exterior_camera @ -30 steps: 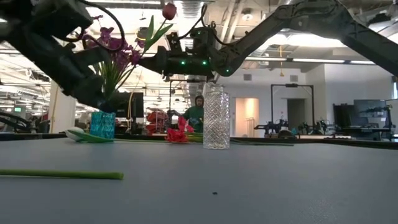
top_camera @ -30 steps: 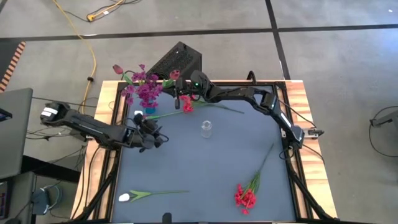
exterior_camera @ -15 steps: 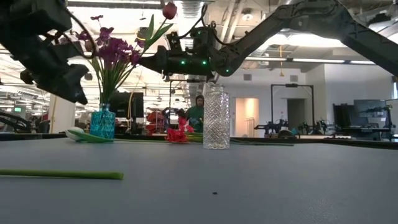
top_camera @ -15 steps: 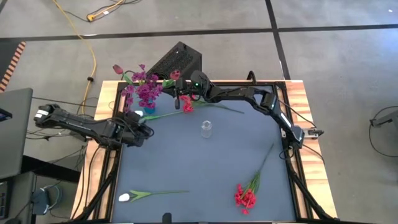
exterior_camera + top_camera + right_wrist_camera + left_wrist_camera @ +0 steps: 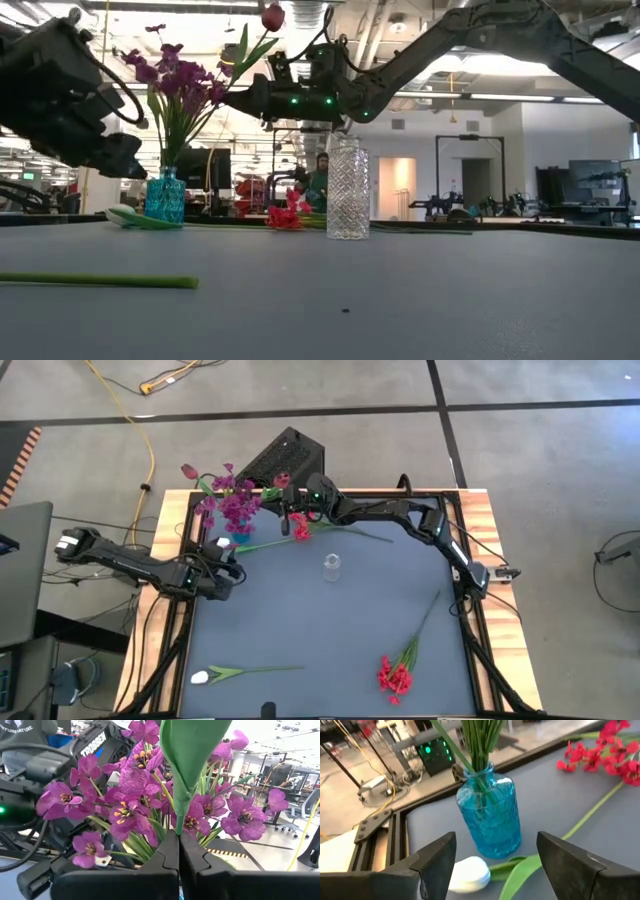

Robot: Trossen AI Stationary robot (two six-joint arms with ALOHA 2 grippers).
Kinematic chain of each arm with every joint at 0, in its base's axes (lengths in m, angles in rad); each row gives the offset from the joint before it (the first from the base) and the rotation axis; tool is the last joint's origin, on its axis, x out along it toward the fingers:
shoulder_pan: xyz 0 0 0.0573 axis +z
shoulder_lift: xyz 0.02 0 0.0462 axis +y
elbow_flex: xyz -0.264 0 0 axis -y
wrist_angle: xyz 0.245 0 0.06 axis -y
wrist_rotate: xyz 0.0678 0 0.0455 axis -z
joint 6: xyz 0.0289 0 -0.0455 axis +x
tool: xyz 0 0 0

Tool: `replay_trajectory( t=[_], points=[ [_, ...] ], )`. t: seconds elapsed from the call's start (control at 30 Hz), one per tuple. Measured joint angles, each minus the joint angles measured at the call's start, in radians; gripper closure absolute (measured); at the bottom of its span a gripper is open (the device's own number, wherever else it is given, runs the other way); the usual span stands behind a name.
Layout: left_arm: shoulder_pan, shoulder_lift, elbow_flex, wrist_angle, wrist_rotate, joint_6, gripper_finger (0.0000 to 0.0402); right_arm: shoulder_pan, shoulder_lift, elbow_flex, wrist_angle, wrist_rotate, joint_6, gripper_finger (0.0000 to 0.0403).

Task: Sort flowers into vase by color
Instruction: Put the dark red tulip into the blue vase

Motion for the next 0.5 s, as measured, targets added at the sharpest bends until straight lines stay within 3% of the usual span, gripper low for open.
replay_trajectory(
  t=[0.27, 0.5],
  points=[
    [-0.007, -0.085, -0.081, 0.311, -0.010, 0.305, 0.0136, 0.000, 0.000, 0.000, 0.000, 0.000, -0.005, 0.0383],
    [0.032, -0.234, -0.085, 0.385, 0.028, 0.531, 0.0136, 0.000, 0.000, 0.000, 0.000, -0.001, -0.008, 0.0383]
  ],
)
